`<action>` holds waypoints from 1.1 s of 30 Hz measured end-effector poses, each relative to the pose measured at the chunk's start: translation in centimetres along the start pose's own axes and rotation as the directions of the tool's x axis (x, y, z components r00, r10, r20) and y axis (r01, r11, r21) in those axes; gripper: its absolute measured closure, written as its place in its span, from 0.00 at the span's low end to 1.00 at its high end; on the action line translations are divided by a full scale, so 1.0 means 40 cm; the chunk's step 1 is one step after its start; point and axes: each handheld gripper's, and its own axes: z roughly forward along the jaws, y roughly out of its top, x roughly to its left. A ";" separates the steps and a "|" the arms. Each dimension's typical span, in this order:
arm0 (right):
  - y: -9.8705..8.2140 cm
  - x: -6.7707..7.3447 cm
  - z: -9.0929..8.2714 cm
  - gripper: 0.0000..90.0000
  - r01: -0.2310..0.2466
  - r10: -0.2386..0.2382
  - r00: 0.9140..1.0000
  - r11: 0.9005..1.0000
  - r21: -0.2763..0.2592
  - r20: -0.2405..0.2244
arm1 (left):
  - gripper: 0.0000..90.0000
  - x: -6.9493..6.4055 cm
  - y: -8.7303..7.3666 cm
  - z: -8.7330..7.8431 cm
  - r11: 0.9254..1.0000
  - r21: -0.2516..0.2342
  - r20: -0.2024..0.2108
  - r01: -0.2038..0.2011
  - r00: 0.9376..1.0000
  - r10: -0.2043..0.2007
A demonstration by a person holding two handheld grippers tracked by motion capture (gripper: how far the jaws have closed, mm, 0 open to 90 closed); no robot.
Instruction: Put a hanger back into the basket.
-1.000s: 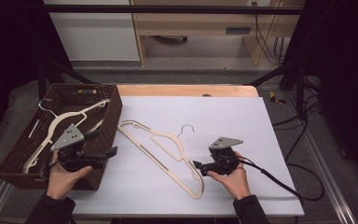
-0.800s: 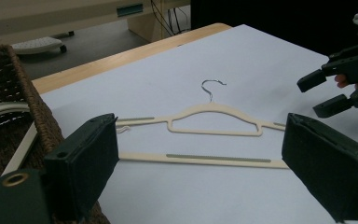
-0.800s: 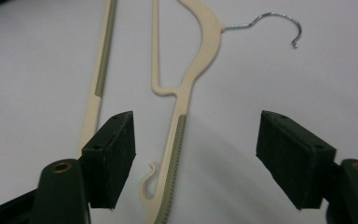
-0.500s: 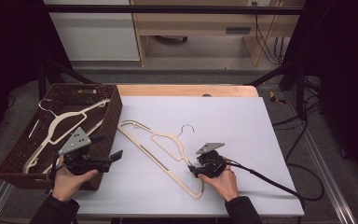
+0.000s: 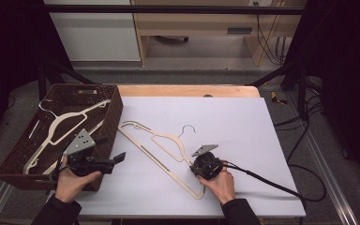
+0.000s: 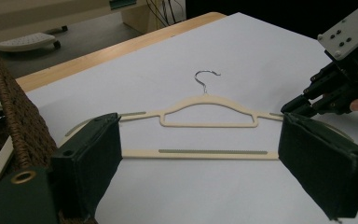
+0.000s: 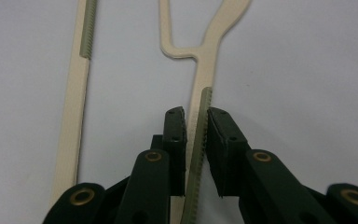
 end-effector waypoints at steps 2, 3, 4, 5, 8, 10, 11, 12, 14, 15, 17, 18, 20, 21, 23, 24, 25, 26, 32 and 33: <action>0.003 -0.001 0.000 0.88 -0.036 0.036 0.999 0.999 0.006 -0.003 | 0.14 -0.002 -0.001 0.003 1.000 0.003 0.002 -0.003 1.000 0.003; 0.004 -0.001 0.000 0.88 -0.058 0.058 0.998 0.998 0.003 -0.009 | 0.14 -0.003 -0.002 0.004 1.000 0.005 0.003 -0.003 1.000 0.003; 0.004 -0.005 -0.001 0.88 -0.055 0.055 0.999 0.998 0.008 -0.002 | 0.14 -0.003 -0.002 0.004 1.000 0.006 0.004 -0.004 1.000 0.004; 0.004 -0.006 -0.002 0.88 -0.058 0.058 0.998 0.998 0.011 0.007 | 0.14 -0.004 -0.002 0.004 1.000 0.007 0.004 -0.005 1.000 0.005; 0.002 -0.021 -0.009 0.88 -0.047 0.046 0.998 0.999 0.022 0.051 | 0.15 -0.004 -0.003 0.004 1.000 0.007 0.007 -0.004 1.000 0.004; -0.002 -0.032 -0.014 0.88 -0.067 0.066 0.996 0.998 0.014 0.054 | 0.15 -0.006 -0.003 0.006 1.000 0.008 0.009 -0.007 1.000 0.007; -0.004 -0.038 -0.014 0.88 -0.058 0.057 0.997 0.998 0.010 0.051 | 0.15 -0.007 -0.003 0.007 1.000 0.008 0.010 -0.007 1.000 0.007; -0.006 -0.040 -0.014 0.85 -0.068 0.068 0.997 0.998 0.014 0.044 | 0.15 -0.008 -0.003 0.008 1.000 0.011 0.011 -0.009 1.000 0.009; -0.008 -0.040 -0.013 0.82 -0.055 0.055 0.998 0.998 0.017 0.043 | 0.15 -0.010 -0.004 0.012 1.000 0.014 0.015 -0.008 1.000 0.008; -0.009 -0.037 -0.012 0.82 -0.044 0.043 0.998 0.999 0.018 0.051 | 0.15 -0.011 -0.004 0.013 1.000 0.017 0.015 -0.009 1.000 0.009; -0.011 -0.035 -0.011 0.83 -0.018 0.017 0.998 1.000 0.011 0.057 | 0.15 -0.014 -0.005 0.018 1.000 0.023 0.017 -0.011 1.000 0.011; -0.011 -0.031 -0.011 0.83 -0.022 0.021 0.998 1.000 0.010 0.065 | 0.15 -0.015 -0.004 0.019 1.000 0.024 0.019 -0.013 1.000 0.013; -0.012 -0.033 -0.010 0.87 0.004 -0.004 0.998 1.000 0.006 0.061 | 0.15 -0.019 -0.002 0.024 0.999 0.027 0.021 -0.018 1.000 0.018; -0.010 -0.030 -0.010 0.88 -0.022 0.021 0.998 1.000 0.013 0.058 | 0.15 -0.021 0.000 0.027 0.999 0.031 0.023 -0.022 1.000 0.021; -0.009 -0.031 -0.011 0.88 -0.019 0.018 0.998 1.000 0.016 0.052 | 0.15 -0.024 0.004 0.033 0.999 0.037 0.028 -0.032 0.999 0.031; -0.009 -0.034 -0.011 0.88 -0.011 0.011 0.999 1.000 0.014 0.051 | 0.15 -0.025 0.007 0.036 0.999 0.038 0.028 -0.035 0.999 0.034; -0.009 -0.033 -0.012 0.88 -0.006 0.005 0.999 1.000 0.015 0.051 | 0.15 -0.028 0.011 0.040 0.998 0.040 0.029 -0.040 0.999 0.039; -0.011 -0.037 -0.013 0.88 0.032 -0.032 0.998 0.999 0.008 0.054 | 0.15 -0.031 0.014 0.044 0.998 0.045 0.034 -0.047 0.998 0.045; -0.005 -0.046 -0.046 0.89 0.068 -0.066 0.996 0.997 -0.023 0.062 | 0.14 -0.046 0.032 0.072 0.995 0.068 0.048 -0.074 0.996 0.071; -0.004 -0.045 -0.053 0.89 0.062 -0.060 0.997 0.998 -0.028 0.054 | 0.14 -0.049 0.036 0.079 0.995 0.073 0.052 -0.075 0.996 0.071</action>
